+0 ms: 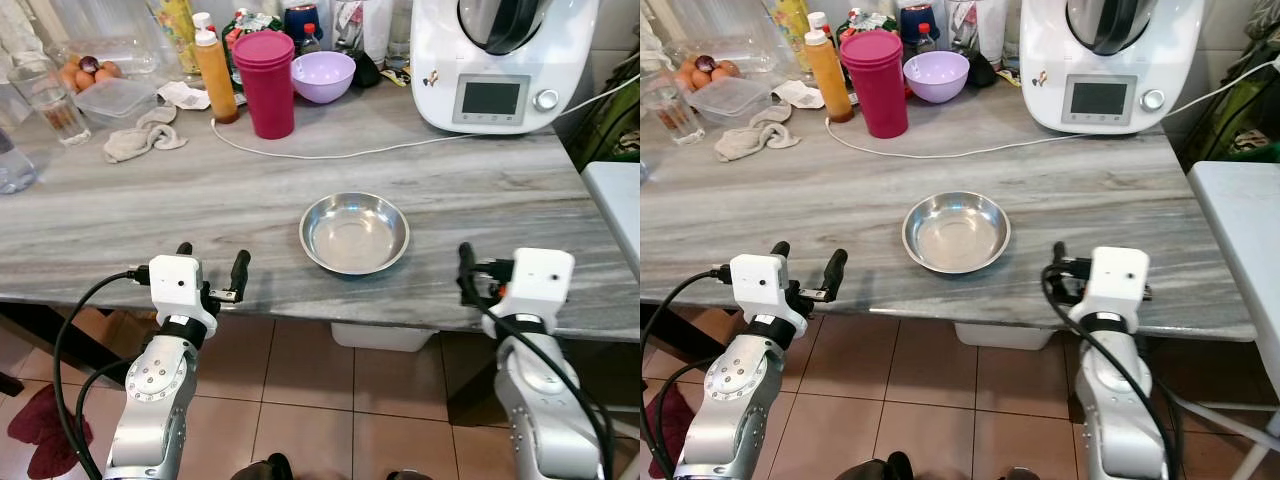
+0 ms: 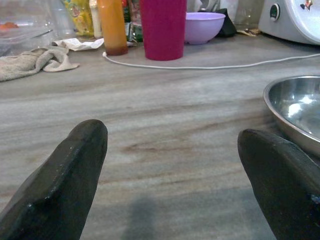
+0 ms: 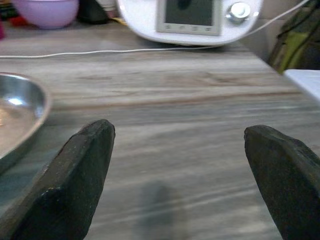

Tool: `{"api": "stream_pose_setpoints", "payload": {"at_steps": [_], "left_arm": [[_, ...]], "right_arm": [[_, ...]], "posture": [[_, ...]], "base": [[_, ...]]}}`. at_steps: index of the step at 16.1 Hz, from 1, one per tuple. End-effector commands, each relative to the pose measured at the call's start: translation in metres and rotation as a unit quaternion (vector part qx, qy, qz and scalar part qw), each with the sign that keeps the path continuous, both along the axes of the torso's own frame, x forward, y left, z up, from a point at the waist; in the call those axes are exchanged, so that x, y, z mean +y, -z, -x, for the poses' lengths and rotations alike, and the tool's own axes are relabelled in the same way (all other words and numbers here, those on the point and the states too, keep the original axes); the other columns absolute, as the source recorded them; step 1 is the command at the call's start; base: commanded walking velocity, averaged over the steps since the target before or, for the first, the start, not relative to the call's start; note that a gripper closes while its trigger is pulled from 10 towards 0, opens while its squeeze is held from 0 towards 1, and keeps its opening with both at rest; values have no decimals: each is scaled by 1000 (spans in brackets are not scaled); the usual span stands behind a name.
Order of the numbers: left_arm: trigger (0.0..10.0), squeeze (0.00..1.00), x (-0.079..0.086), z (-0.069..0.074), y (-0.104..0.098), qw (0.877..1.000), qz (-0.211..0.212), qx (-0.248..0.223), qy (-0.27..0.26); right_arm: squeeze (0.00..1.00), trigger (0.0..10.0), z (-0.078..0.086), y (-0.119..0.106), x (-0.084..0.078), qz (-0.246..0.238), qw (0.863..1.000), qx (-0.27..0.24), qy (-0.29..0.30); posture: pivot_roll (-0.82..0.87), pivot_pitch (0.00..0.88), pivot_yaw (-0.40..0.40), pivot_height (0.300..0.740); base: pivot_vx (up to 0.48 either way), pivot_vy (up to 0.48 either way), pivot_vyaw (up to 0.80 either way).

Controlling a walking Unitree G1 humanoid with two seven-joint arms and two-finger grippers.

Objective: Setting the table

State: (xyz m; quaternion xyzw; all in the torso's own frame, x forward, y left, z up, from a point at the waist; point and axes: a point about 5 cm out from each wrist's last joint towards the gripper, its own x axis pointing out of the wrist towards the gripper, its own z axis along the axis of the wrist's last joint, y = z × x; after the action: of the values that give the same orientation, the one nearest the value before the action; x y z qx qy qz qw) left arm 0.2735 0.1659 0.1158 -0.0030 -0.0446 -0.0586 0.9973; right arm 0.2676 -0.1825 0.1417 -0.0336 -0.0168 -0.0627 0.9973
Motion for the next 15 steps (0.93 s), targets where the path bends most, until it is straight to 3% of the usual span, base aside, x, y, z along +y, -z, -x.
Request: {"api": "stream_pose_setpoints", "payload": {"at_steps": [1, 2, 4, 6, 11, 15], "left_arm": [[10000, 0, 3, 3, 3, 1000, -6, 6, -5], [10000, 0, 4, 5, 4, 1000, -8, 7, -5], [10000, 0, 5, 9, 7, 1000, -22, 15, -10], [10000, 0, 4, 8, 9, 999, -33, 19, -17], [10000, 0, 0, 6, 8, 999, -37, 19, -12], [10000, 0, -2, 5, 9, 999, -36, 20, -9]], "right_arm": [[0, 10000, 2, -8, 4, 14, 1000, -23, -13], [0, 10000, 2, -10, 4, 36, 999, -29, -10], [0, 10000, 3, -5, 7, 9, 999, 6, -42], [0, 10000, 5, -4, 11, -28, 998, -2, -59], [0, 10000, 4, -7, 17, -35, 996, -8, -77], [0, 10000, 0, -4, 9, -10, 999, 2, -35]], "posture": [[-155, 136, 71, 740], [-153, 136, 69, 740], [-153, 137, 66, 740], [-151, 136, 64, 740], [-155, 136, 64, 740], [-156, 131, 67, 740]], "base": [[0, 0, 0], [0, 0, 0], [0, 0, 0], [0, 0, 0], [0, 0, 0], [0, 0, 0]]}}
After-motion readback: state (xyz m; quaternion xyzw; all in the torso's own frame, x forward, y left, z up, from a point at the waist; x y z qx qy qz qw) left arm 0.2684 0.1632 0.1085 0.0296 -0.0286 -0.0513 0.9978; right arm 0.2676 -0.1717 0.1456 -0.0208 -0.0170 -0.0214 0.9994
